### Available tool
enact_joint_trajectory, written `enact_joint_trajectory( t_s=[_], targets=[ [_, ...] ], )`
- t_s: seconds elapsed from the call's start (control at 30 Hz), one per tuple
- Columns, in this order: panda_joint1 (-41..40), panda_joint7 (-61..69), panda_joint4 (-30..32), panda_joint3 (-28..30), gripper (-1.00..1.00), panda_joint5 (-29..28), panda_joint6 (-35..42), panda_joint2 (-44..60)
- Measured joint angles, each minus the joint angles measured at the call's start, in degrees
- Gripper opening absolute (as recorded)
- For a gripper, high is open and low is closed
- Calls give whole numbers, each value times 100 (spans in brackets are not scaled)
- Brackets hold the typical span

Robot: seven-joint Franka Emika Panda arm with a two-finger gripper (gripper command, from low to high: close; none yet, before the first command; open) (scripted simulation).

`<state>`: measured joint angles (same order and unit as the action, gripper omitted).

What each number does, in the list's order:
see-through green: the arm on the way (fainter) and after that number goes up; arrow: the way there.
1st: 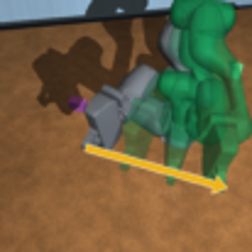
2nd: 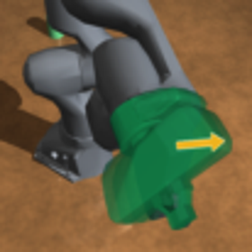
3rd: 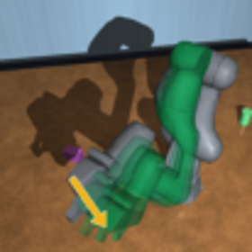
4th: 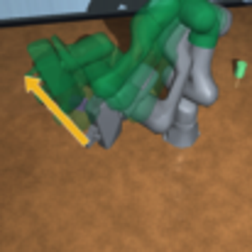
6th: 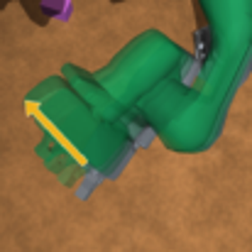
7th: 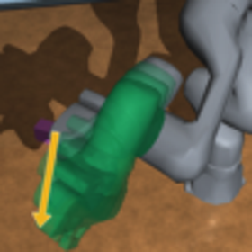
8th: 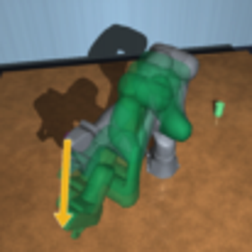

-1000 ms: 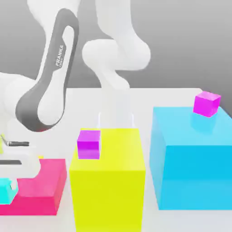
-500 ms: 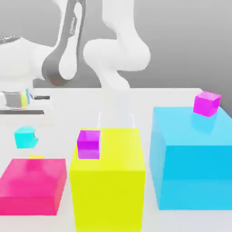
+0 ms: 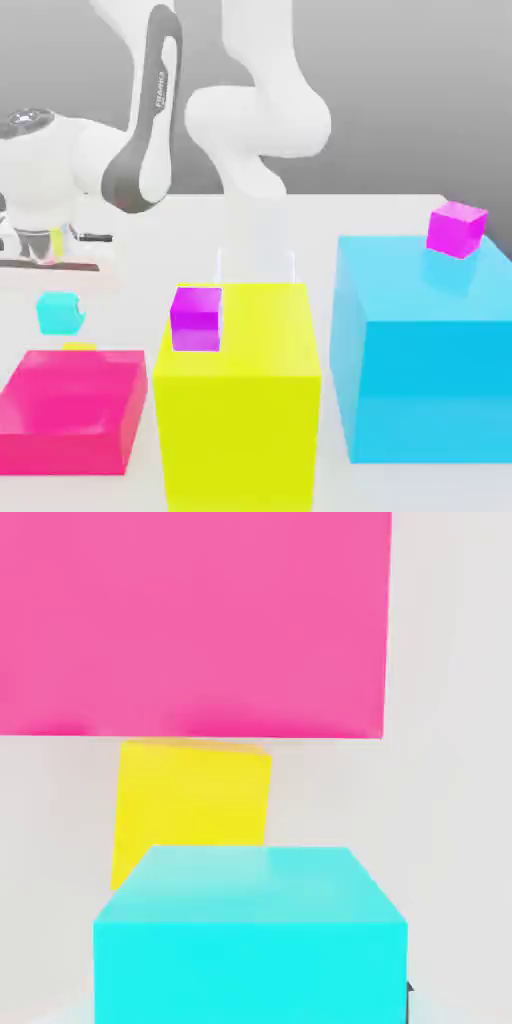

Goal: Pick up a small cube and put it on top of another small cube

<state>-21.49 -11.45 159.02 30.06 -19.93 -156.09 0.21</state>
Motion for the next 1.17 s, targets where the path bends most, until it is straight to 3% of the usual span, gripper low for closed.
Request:
enact_joint_trajectory(
  t_s=[0.37, 0.8, 0.83, 1.03, 1.17],
  targets=[
    [-76, 469, 22, -246, -100, 669, -438, 532],
    [-519, 1798, 48, -1114, -100, 2527, -916, 688],
    [-552, 1909, 46, -1178, 100, 2681, -940, 676],
    [-570, 1965, 45, -1218, 100, 2757, -957, 669],
    [-440, 1647, 49, -996, 100, 2315, -884, 705]
  ],
)
